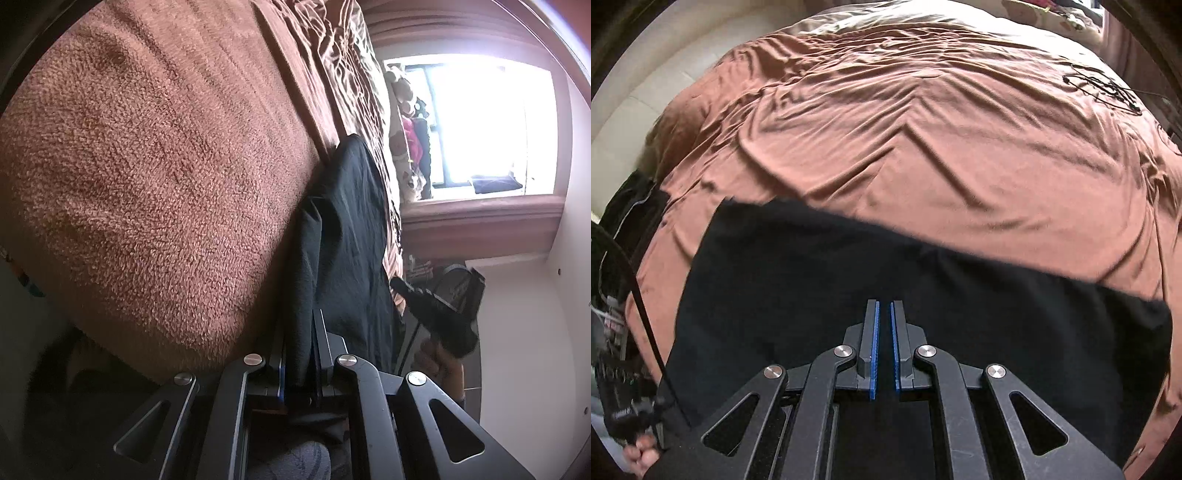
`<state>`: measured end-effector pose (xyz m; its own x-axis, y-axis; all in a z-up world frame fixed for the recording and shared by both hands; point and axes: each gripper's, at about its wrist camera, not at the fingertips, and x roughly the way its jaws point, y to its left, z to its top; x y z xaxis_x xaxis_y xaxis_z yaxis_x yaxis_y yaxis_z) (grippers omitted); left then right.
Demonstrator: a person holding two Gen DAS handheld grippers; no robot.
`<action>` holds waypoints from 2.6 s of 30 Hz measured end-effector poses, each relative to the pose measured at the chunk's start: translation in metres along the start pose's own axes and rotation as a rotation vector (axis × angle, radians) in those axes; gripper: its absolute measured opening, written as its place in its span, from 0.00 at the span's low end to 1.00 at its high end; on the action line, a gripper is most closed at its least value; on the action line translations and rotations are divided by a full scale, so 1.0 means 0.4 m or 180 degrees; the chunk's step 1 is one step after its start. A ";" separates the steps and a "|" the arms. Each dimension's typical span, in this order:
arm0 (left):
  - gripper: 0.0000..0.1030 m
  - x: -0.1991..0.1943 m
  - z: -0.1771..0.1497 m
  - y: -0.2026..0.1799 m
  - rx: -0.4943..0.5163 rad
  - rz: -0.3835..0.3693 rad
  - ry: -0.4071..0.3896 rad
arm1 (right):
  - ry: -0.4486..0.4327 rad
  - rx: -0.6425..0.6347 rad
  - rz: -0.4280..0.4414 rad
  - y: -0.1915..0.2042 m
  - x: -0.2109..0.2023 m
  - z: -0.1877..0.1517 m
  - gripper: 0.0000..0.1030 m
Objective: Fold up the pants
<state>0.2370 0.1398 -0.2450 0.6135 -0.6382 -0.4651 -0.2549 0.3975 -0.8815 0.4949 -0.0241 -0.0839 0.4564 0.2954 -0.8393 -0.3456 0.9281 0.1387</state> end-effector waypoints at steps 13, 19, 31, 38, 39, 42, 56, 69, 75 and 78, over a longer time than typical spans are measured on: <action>0.22 0.016 0.053 -0.026 0.0088 0.0095 0.0054 | 0.0201 0.0314 0.0181 -0.021 0.005 -0.155 0.03; 0.22 0.052 0.096 -0.040 0.0148 0.0095 0.0118 | 0.0144 0.0354 0.0215 -0.025 -0.011 -0.188 0.03; 0.18 0.147 0.157 -0.083 0.0368 0.0247 0.0367 | 0.0031 0.0486 0.0328 -0.042 -0.024 -0.232 0.03; 0.05 0.121 0.152 -0.149 0.0540 0.0241 0.0304 | -0.0018 0.0588 0.0455 -0.062 -0.030 -0.248 0.03; 0.04 0.115 0.150 -0.169 0.0575 0.0213 0.0293 | -0.0024 0.0601 0.0468 -0.063 -0.032 -0.249 0.03; 0.03 0.108 0.146 -0.233 0.0708 0.0186 0.0273 | -0.0047 0.0638 0.0536 -0.071 -0.038 -0.259 0.03; 0.03 0.151 0.097 -0.525 0.1349 0.0166 0.0317 | -0.0389 0.0900 0.0931 -0.175 -0.157 -0.341 0.03; 0.03 0.271 -0.003 -0.728 0.1798 0.0204 0.0524 | -0.0818 0.1153 0.1011 -0.313 -0.310 -0.457 0.54; 0.03 0.367 -0.069 -0.804 0.1975 0.0226 0.0736 | -0.0967 0.1267 0.0967 -0.372 -0.378 -0.513 0.55; 0.03 0.419 -0.104 -0.827 0.2037 0.0243 0.0848 | -0.1056 0.1345 0.0944 -0.405 -0.413 -0.551 0.55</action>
<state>0.3930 -0.1262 -0.0347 0.3863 -0.7004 -0.6002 0.2509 0.7059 -0.6624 0.2949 -0.2734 -0.0836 0.6450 0.5467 -0.5339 -0.1731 0.7851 0.5947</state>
